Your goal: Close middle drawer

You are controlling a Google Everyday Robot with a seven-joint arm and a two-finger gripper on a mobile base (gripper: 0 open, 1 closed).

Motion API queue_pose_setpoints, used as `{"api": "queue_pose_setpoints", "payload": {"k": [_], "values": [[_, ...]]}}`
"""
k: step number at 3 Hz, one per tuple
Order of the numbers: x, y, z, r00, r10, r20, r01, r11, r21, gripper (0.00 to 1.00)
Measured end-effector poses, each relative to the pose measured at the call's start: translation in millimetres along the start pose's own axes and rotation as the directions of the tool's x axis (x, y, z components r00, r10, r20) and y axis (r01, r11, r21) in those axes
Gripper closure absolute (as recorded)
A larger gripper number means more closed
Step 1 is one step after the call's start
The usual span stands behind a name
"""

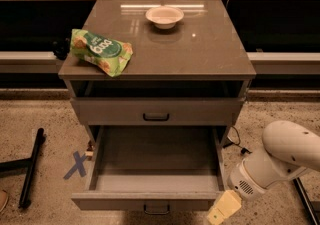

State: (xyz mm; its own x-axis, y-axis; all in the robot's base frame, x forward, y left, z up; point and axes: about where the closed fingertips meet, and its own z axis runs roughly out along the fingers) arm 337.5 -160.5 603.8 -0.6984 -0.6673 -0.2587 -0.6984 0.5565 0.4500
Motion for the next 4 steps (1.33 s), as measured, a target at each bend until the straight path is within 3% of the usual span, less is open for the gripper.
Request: {"api": "queue_pose_setpoints", "payload": {"k": [1, 2, 3, 4], "values": [[13, -18, 15, 0.999, 0.045, -0.013, -0.045, 0.999, -0.005, 0.0], [38, -45, 36, 0.992, 0.126, -0.026, -0.126, 0.9919, -0.018, 0.0], [54, -59, 49, 0.984, 0.176, -0.033, -0.177, 0.9841, -0.019, 0.13], [63, -69, 64, 0.977, 0.205, -0.06, -0.206, 0.9786, -0.009, 0.36]]}}
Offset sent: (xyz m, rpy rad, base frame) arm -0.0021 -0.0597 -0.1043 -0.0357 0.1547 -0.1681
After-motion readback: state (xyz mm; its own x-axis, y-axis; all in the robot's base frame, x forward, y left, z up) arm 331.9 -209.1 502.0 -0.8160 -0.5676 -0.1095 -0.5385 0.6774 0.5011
